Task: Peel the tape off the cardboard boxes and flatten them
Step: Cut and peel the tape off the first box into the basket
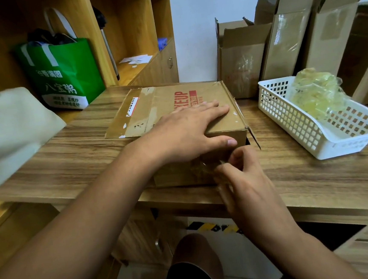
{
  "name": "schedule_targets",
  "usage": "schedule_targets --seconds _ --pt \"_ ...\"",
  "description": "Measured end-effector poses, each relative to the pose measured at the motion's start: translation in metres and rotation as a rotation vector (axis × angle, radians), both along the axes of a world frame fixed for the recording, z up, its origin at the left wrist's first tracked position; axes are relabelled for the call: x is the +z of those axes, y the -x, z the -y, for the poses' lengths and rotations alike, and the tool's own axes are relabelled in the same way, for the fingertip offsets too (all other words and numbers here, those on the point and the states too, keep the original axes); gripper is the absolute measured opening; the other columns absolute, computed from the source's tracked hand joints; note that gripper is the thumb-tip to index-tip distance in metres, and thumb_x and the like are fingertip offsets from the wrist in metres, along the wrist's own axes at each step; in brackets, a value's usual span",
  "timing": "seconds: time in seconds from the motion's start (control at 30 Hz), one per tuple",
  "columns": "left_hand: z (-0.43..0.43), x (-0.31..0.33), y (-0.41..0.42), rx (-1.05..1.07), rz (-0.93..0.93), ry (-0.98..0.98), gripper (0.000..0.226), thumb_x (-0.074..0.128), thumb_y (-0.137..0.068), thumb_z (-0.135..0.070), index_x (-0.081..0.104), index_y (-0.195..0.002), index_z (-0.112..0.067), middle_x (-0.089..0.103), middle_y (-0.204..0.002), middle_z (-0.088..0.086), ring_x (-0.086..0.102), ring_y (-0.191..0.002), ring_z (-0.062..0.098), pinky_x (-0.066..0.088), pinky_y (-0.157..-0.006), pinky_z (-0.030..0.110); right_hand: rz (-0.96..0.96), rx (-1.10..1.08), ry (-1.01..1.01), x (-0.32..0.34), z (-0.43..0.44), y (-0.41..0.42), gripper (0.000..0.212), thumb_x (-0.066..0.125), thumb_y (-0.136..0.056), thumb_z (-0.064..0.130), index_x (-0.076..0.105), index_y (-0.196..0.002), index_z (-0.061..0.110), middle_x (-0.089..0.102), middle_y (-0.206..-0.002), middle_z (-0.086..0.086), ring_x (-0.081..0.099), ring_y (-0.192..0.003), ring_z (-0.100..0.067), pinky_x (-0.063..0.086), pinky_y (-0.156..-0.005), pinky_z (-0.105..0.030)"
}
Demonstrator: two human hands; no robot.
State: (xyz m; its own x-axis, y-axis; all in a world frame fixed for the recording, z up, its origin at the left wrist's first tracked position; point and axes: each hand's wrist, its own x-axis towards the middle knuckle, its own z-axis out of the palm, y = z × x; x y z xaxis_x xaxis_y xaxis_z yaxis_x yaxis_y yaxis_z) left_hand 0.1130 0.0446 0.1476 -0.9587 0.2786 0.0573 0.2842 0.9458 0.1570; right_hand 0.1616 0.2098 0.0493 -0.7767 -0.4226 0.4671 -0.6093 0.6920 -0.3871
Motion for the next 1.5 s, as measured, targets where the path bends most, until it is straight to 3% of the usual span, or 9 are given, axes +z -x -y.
schedule_targets --seconds 0.1,0.27,0.4,0.57,0.83,1.17,1.27,1.37,1.5 --pt "0.000 0.000 0.000 -0.002 0.002 -0.007 0.082 0.048 -0.087 -0.074 0.019 -0.157 -0.046 0.014 -0.167 -0.018 0.012 -0.153 0.006 0.015 -0.123 0.036 0.045 0.026 0.135 -0.006 0.000 0.001 0.014 0.072 -0.088 0.015 0.068 -0.100 0.021 0.037 -0.110 0.008 0.049 -0.086 -0.005 0.051 -0.065 -0.022" --pt "0.000 -0.002 0.002 0.006 -0.001 -0.017 0.082 0.048 -0.086 -0.076 0.018 -0.157 -0.047 0.014 -0.166 -0.018 0.013 -0.153 0.006 0.017 -0.125 0.041 0.196 0.118 0.307 0.000 -0.005 -0.005 0.016 0.071 -0.091 0.019 0.072 -0.094 0.035 0.047 -0.105 0.018 0.052 -0.105 -0.002 0.040 -0.082 -0.007" --pt "0.000 -0.002 0.000 0.011 0.019 0.000 0.081 0.048 -0.088 -0.074 0.016 -0.157 -0.047 0.011 -0.167 -0.019 0.011 -0.153 0.006 0.012 -0.122 0.035 0.170 0.155 0.393 0.015 -0.019 -0.007 0.006 0.072 -0.090 0.036 0.076 -0.092 0.039 0.063 -0.102 0.017 0.058 -0.109 -0.008 0.044 -0.089 -0.023" --pt "0.000 -0.001 -0.002 -0.004 0.023 0.015 0.081 0.045 -0.087 -0.075 0.013 -0.157 -0.048 0.009 -0.166 -0.020 0.010 -0.153 0.005 0.011 -0.122 0.033 0.199 0.109 0.479 0.033 -0.045 -0.002 0.010 0.072 -0.081 0.035 0.077 -0.090 0.034 0.072 -0.089 0.022 0.066 -0.090 -0.001 0.045 -0.076 -0.008" --pt "0.007 -0.003 -0.004 -0.037 0.020 0.060 0.087 0.026 -0.075 -0.087 0.004 -0.154 -0.057 0.002 -0.164 -0.028 0.006 -0.152 -0.001 0.009 -0.121 0.029 0.160 -0.108 0.517 0.059 -0.089 0.021 0.014 0.074 -0.082 0.030 0.063 -0.091 0.032 0.070 -0.092 0.019 0.068 -0.082 -0.005 0.054 -0.070 -0.018" --pt "0.006 -0.002 -0.007 -0.070 -0.013 0.074 0.092 0.005 -0.061 -0.094 -0.002 -0.148 -0.065 -0.008 -0.154 -0.039 -0.001 -0.137 -0.016 0.007 -0.114 0.020 0.168 -0.330 0.369 0.107 -0.144 0.082 0.028 0.074 -0.090 0.020 0.049 -0.102 0.014 0.066 -0.081 0.000 0.074 -0.067 -0.007 0.060 -0.076 -0.051" --pt "0.004 -0.002 -0.007 -0.053 -0.017 0.084 0.092 0.004 -0.059 -0.096 -0.005 -0.146 -0.067 -0.009 -0.152 -0.040 0.002 -0.139 -0.012 0.014 -0.117 0.026 0.143 -0.352 0.296 0.117 -0.155 0.106 0.031 0.075 -0.089 0.024 0.050 -0.105 0.016 0.066 -0.084 0.002 0.073 -0.068 -0.007 0.061 -0.076 -0.047" --pt "0.004 -0.003 -0.007 -0.050 -0.016 0.084 0.092 0.005 -0.060 -0.097 -0.005 -0.146 -0.067 -0.007 -0.154 -0.040 0.007 -0.147 -0.006 0.018 -0.119 0.030 -0.001 -0.395 0.207 0.117 -0.162 0.132 0.013 0.074 -0.090 0.024 0.065 -0.099 0.029 0.068 -0.093 0.002 0.068 -0.085 -0.014 0.057 -0.087 -0.044" --pt "0.005 -0.004 -0.006 -0.063 -0.029 0.081 0.092 0.006 -0.061 -0.097 -0.003 -0.147 -0.066 -0.006 -0.155 -0.040 0.004 -0.143 -0.011 0.014 -0.118 0.026 -0.053 -0.461 0.166 0.108 -0.168 0.162 0.008 0.070 -0.094 0.023 0.075 -0.100 0.025 0.050 -0.112 -0.005 0.054 -0.103 -0.019 0.050 -0.098 -0.041"
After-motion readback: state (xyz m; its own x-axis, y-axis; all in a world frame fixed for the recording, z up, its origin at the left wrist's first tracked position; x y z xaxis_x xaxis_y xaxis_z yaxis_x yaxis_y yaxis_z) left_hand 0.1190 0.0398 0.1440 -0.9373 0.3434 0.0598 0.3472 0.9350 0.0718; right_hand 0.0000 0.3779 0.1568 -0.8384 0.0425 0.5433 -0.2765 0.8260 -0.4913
